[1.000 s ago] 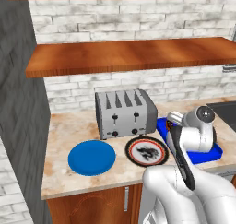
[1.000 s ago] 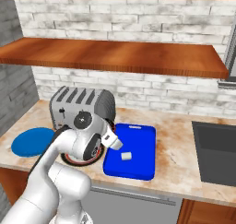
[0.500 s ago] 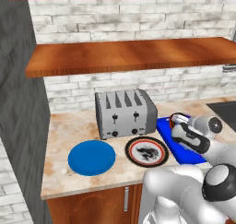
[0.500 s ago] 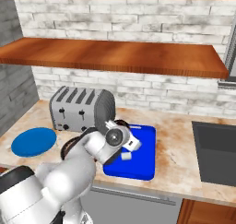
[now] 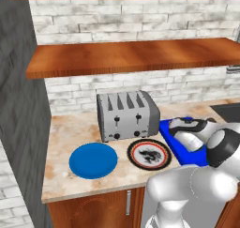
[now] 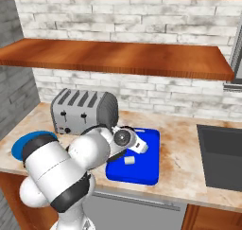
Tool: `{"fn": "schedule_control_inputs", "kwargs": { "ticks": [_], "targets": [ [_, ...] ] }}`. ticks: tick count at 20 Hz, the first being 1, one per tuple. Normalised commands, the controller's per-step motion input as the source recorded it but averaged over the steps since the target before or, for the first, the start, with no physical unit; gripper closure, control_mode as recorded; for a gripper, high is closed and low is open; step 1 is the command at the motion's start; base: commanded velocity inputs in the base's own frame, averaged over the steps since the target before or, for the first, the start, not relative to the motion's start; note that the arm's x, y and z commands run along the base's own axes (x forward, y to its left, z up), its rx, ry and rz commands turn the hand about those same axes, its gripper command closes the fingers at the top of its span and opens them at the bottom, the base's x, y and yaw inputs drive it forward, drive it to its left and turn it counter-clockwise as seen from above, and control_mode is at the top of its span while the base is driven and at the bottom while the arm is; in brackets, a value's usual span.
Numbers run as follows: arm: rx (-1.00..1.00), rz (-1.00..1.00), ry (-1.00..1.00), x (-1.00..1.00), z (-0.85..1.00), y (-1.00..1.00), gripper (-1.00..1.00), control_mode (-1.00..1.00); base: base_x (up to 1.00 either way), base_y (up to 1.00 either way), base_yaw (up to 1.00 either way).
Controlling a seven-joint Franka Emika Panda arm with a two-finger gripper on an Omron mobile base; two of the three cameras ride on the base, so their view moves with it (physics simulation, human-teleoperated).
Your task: Move the dessert items from the plates to the tray.
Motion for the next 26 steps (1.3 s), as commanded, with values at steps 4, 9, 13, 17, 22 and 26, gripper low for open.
{"fn": "schedule_control_inputs", "kwargs": {
  "ticks": [4,9,13,17,22,26],
  "targets": [
    [0.0,-0.05,0.24,0.0,0.64,-0.87,-1.0,-1.0,0.0,0.0,0.0],
    [0.01,-0.08,0.19,-0.02,0.96,-0.56,-1.0,-1.0,0.0,0.0,0.0],
    [0.0,-0.06,0.02,-0.62,0.84,-0.28,-1.0,-1.0,0.0,0.0,0.0],
    [0.0,0.0,-0.13,-0.98,1.0,-0.04,-1.0,-1.0,0.0,0.0,0.0],
    [0.0,0.0,-0.13,-1.0,1.0,0.0,-1.0,-1.0,0.0,0.0,0.0],
    [0.0,-0.04,-0.49,-1.0,1.0,-0.01,-1.0,-1.0,0.0,0.0,0.0]
  ]
}}
